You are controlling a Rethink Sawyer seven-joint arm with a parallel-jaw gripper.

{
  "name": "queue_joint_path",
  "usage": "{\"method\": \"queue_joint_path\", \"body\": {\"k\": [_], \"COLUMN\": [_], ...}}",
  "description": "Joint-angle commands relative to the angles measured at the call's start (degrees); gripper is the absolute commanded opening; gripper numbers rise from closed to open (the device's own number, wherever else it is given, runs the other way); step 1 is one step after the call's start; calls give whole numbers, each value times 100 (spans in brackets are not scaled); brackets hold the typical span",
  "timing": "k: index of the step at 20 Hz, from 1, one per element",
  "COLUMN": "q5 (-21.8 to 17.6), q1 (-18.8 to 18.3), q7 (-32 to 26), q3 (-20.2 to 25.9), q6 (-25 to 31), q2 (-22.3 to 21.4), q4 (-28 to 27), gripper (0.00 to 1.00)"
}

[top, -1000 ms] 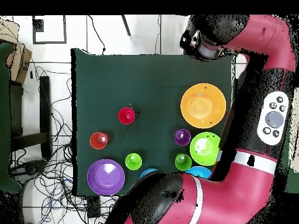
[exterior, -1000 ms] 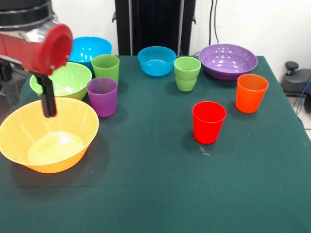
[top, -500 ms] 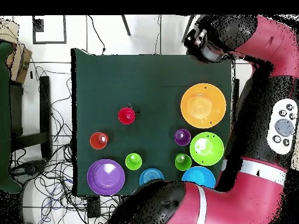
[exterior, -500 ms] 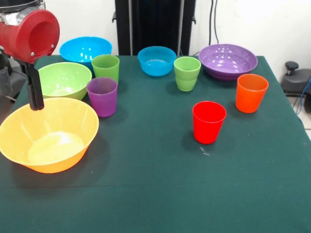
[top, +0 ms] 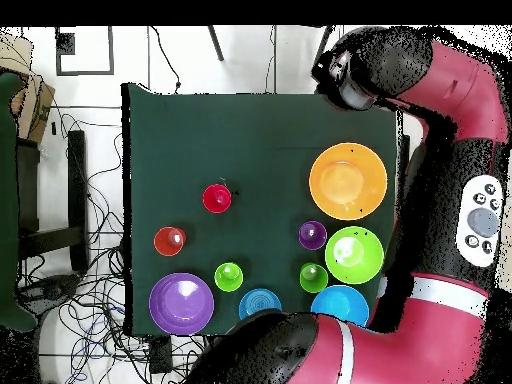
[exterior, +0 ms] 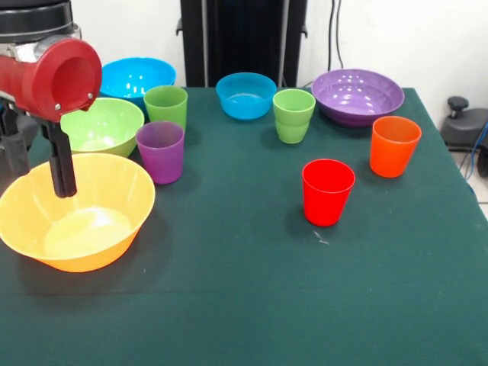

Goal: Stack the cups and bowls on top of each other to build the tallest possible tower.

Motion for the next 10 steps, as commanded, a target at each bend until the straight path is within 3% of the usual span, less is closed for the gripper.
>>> {"method": "queue_joint_path", "body": {"k": [1,10], "q5": [45,32], "q1": [-135,-269], "q7": [273,-300], "q3": [230,363], "q6": [-112,720], "q2": [403,1079], "q4": [380,-984], "gripper": [100,100]}}
